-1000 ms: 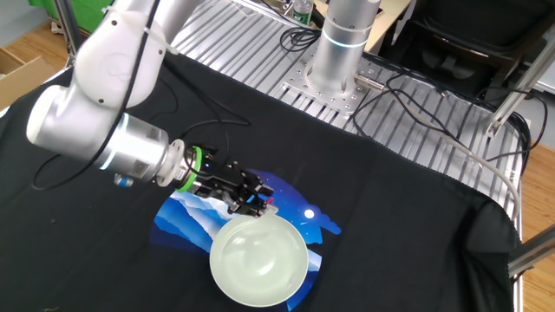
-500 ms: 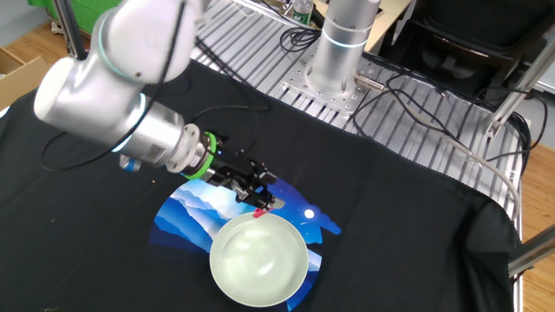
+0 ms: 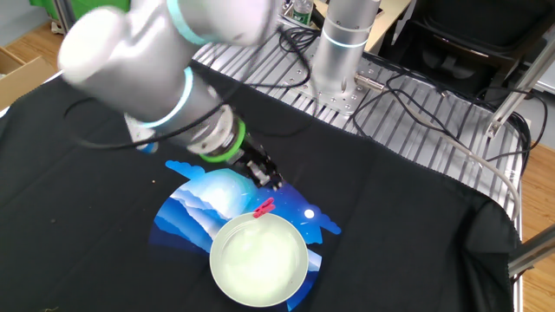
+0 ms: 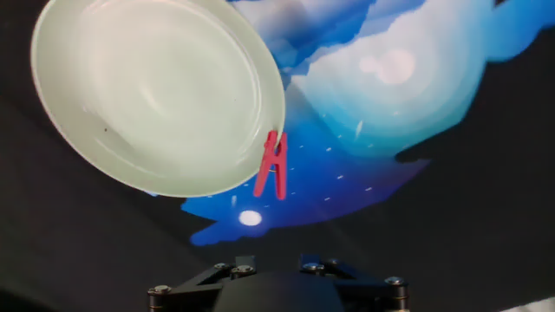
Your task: Use a clamp
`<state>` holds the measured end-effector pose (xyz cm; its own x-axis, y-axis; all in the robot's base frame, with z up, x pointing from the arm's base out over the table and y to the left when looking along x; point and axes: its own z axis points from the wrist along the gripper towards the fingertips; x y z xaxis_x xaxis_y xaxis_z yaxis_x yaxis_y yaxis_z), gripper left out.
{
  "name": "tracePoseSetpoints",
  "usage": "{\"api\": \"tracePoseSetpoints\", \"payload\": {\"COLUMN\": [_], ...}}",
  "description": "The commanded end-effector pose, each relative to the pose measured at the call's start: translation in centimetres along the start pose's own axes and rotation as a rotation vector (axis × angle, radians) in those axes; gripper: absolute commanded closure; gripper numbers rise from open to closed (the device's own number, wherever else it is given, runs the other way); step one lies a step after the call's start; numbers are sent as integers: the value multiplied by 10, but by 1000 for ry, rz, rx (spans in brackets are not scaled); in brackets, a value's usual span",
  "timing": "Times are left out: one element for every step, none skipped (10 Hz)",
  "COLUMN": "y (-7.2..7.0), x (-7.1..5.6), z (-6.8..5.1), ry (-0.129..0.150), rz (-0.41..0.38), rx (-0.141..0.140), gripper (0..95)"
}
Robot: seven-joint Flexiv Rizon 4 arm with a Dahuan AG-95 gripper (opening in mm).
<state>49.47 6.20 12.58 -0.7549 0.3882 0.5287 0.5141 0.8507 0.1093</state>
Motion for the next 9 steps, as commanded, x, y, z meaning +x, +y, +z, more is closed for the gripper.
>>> {"api": "tracePoseSetpoints", "payload": {"y": [-34,-44,-51,-56,-62,-67,-72,-76,-81], "x": [-5,-12,-18,-24,-30,-34,-41,-45,-50], "z": [-35,-42,-45,-47,-48,-49,-49,-49,-49], "ry": [-187,-245,-328,-390,-424,-446,-499,-525,-545], "rz": [-211,-267,-320,-362,-396,-426,-475,-503,-537], "rx": [93,111,132,147,141,140,138,136,155], "gripper": [950,950,950,950,950,950,950,950,950]}}
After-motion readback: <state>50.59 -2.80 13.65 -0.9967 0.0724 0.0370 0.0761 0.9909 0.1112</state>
